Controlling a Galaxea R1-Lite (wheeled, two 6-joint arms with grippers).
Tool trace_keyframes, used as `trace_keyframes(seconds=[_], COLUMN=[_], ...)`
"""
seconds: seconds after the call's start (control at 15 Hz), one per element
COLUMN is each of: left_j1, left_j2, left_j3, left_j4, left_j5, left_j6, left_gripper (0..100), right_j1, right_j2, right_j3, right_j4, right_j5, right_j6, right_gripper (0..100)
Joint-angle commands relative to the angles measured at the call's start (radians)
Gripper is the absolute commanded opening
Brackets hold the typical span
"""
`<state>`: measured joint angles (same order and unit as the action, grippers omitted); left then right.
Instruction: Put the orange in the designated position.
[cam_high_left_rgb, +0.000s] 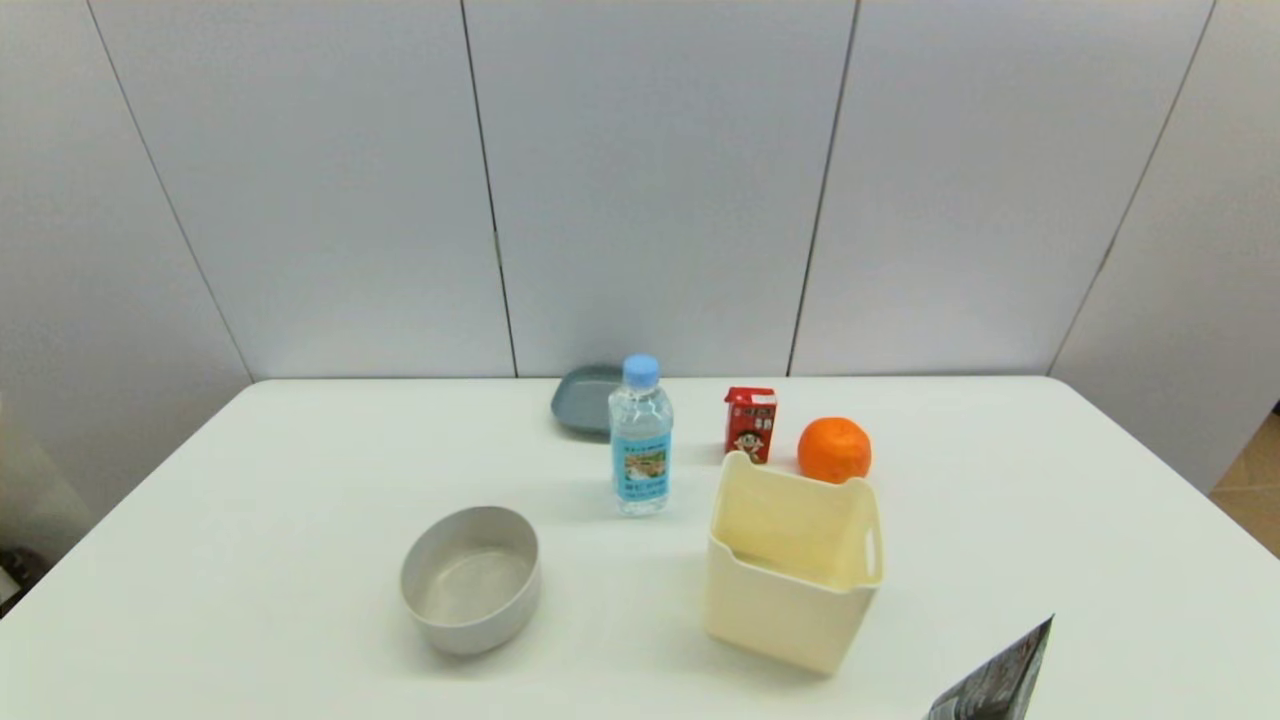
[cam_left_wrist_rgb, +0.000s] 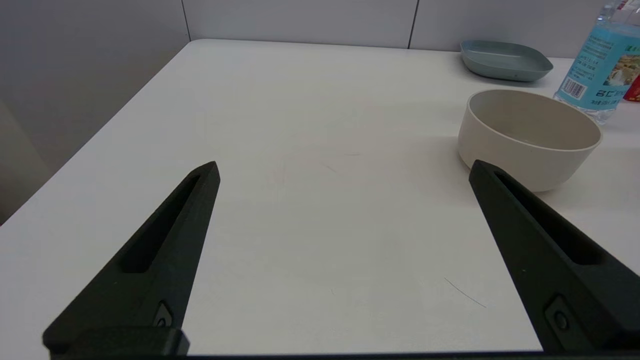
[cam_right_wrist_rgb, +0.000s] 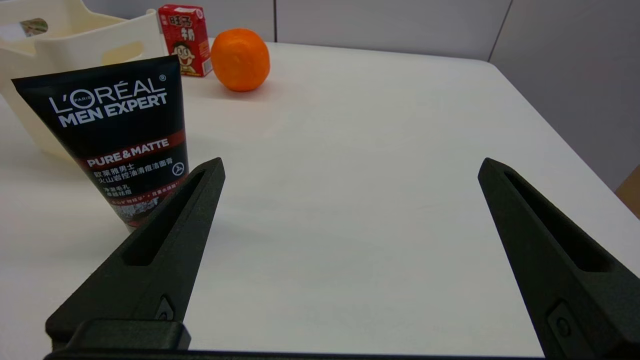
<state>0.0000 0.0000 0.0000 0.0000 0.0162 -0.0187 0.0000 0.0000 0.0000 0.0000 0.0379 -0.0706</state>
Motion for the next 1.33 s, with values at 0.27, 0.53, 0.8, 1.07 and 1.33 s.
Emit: trace_keyframes(seconds=[0.27, 0.53, 0.8, 1.07, 1.33], left_j1=[0.0, 0.0, 0.0, 0.0, 0.0], left_j2=[0.0, 0.0, 0.0, -0.002, 0.0], left_j3=[0.0, 0.0, 0.0, 0.0, 0.0], left_j4=[-0.002, -0.002, 0.0, -0.002, -0.002], left_j5=[0.001, 0.001, 0.001, 0.001, -0.002], left_j6=[0.0, -0.001, -0.001, 0.0, 0.005], left_gripper=[100, 100, 100, 100, 100], right_j1=[0.0, 0.0, 0.0, 0.0, 0.0], right_j2=[0.0, 0.0, 0.0, 0.0, 0.0], right_j3=[0.002, 0.002, 0.002, 0.002, 0.002], right_j4=[-0.002, -0.002, 0.0, 0.0, 0.0], right_j5=[0.0, 0.0, 0.0, 0.0, 0.0], right_j6=[0.012, 0.012, 0.012, 0.012, 0.012], right_gripper=[100, 100, 100, 100, 100])
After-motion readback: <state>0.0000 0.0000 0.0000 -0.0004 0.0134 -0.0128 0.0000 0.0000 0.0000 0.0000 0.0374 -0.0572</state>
